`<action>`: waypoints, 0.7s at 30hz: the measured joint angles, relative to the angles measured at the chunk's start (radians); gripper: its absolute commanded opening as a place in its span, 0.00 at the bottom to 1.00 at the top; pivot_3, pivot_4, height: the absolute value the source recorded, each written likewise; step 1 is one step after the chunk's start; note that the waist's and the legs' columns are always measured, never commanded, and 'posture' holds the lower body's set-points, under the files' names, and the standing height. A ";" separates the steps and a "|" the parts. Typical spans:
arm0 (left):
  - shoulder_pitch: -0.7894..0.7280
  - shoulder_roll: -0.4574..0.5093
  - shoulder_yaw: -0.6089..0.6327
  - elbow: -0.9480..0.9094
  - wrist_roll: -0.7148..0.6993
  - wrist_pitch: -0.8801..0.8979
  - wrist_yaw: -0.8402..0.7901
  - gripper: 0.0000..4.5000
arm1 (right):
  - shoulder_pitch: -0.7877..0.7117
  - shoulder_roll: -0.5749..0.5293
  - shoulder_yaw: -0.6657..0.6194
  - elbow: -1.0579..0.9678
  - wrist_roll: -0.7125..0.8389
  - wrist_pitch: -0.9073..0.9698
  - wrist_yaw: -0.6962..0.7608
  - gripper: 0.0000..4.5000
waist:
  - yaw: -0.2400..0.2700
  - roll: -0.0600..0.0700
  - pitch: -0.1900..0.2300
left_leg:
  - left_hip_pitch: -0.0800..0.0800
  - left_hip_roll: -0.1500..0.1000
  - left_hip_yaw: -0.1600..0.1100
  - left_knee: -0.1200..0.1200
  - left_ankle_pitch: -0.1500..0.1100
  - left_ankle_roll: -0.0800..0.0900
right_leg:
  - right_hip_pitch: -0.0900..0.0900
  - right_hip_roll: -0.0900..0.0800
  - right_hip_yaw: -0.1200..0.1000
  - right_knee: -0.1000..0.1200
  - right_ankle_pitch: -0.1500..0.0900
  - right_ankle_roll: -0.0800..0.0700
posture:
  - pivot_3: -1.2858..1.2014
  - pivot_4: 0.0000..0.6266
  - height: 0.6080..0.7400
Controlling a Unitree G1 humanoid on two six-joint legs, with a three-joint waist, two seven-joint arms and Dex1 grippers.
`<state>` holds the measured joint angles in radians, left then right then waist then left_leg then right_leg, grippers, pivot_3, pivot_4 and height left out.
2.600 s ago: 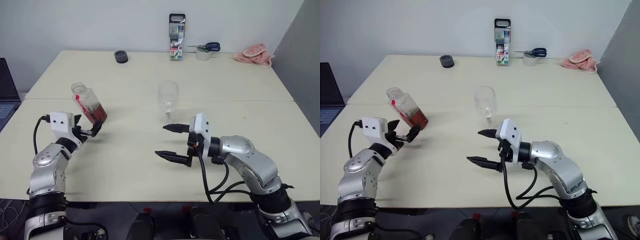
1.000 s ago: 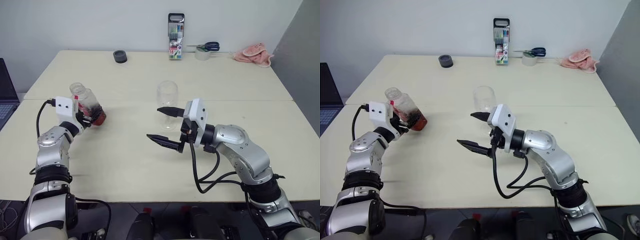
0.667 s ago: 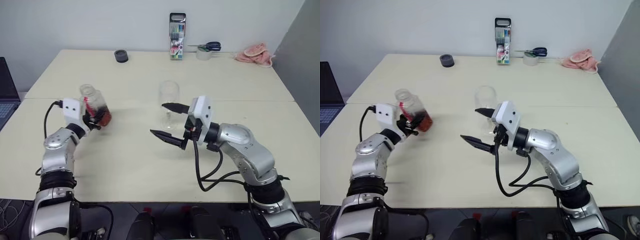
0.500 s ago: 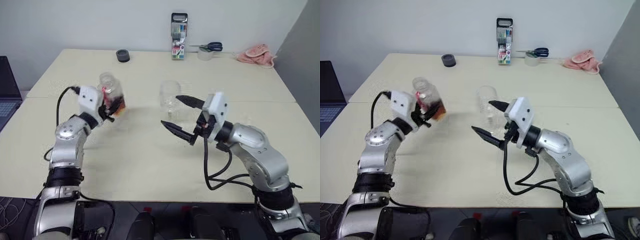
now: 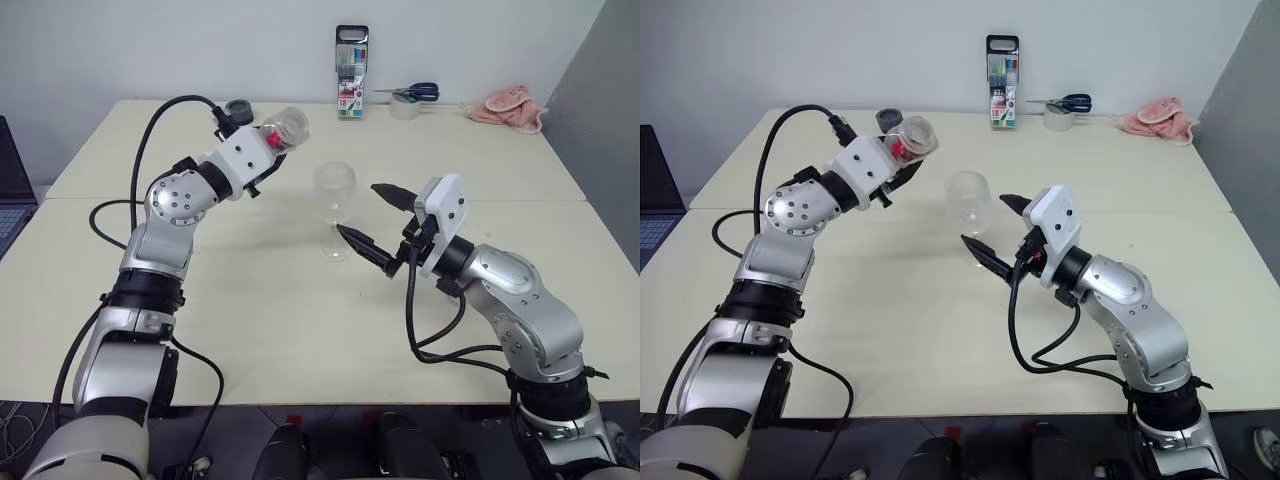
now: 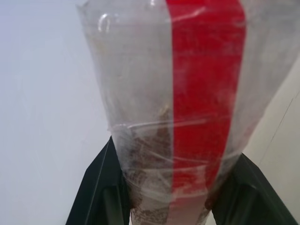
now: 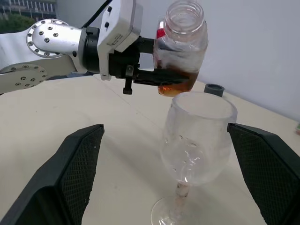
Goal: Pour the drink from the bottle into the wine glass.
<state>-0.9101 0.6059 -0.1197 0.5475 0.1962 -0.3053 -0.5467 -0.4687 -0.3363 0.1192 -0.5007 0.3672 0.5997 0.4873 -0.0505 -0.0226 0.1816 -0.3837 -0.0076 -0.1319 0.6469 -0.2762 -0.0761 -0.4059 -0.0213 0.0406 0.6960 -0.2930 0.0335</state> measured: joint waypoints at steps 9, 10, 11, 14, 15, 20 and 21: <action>-0.122 0.034 -0.072 0.235 0.158 -0.267 0.092 0.37 | -0.024 0.008 -0.022 0.008 0.010 0.053 -0.036 1.00 | -0.004 0.000 0.000 | 0.000 0.000 0.000 0.000 0.000 0.001 | 0.000 0.000 0.000 0.000 0.000 0.000 | 0.52 0.24 1.00; -0.132 0.037 -0.082 0.259 0.180 -0.295 0.108 0.37 | -0.025 0.007 -0.023 0.008 0.011 0.058 -0.035 1.00 | -0.005 0.000 0.000 | 0.000 0.000 0.000 0.000 0.000 0.001 | 0.000 0.000 0.000 0.000 0.000 0.000 | 0.52 0.24 1.00; -0.147 0.039 -0.095 0.283 0.203 -0.321 0.124 0.37 | -0.025 0.004 -0.024 0.008 0.012 0.065 -0.034 1.00 | -0.005 0.000 0.000 | -0.001 0.000 0.000 0.000 0.000 0.001 | 0.000 0.000 0.000 0.000 0.000 0.000 | 0.52 0.24 1.00; -0.192 0.045 -0.125 0.347 0.262 -0.385 0.179 0.37 | -0.025 -0.004 -0.029 0.008 0.020 0.084 -0.033 1.00 | -0.006 0.000 0.000 | -0.001 -0.001 0.000 0.000 0.000 0.001 | 0.000 0.000 0.000 0.000 0.000 0.000 | 0.52 0.24 1.00; -0.199 0.047 -0.128 0.355 0.271 -0.391 0.189 0.37 | -0.025 -0.007 -0.031 0.008 0.020 0.088 -0.033 1.00 | -0.006 0.000 0.000 | -0.001 -0.001 0.000 0.000 0.000 0.001 | 0.000 0.000 0.000 0.000 0.000 0.000 | 0.52 0.24 1.00; -0.238 0.048 -0.155 0.411 0.328 -0.446 0.254 0.37 | -0.025 -0.009 -0.040 0.004 0.020 0.117 -0.048 1.00 | -0.006 0.000 0.000 | -0.001 -0.001 0.000 0.000 0.000 0.001 | 0.000 0.000 0.000 0.000 0.000 0.000 | 0.52 0.24 1.00; -0.241 0.048 -0.160 0.417 0.338 -0.454 0.266 0.37 | -0.025 -0.009 -0.040 0.004 0.020 0.122 -0.053 1.00 | -0.006 0.000 0.000 | -0.001 -0.001 0.000 0.000 0.000 0.001 | 0.000 0.000 0.000 0.000 0.000 0.000 | 0.52 0.24 1.00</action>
<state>-1.1508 0.6538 -0.2802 0.9647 0.5338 -0.7589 -0.2805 -0.4937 -0.3456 0.0795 -0.4970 0.3869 0.7222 0.4345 -0.0569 -0.0226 0.1816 -0.3842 -0.0081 -0.1319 0.6469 -0.2766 -0.0754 -0.4063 -0.0215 0.0404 0.6962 -0.2930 0.0336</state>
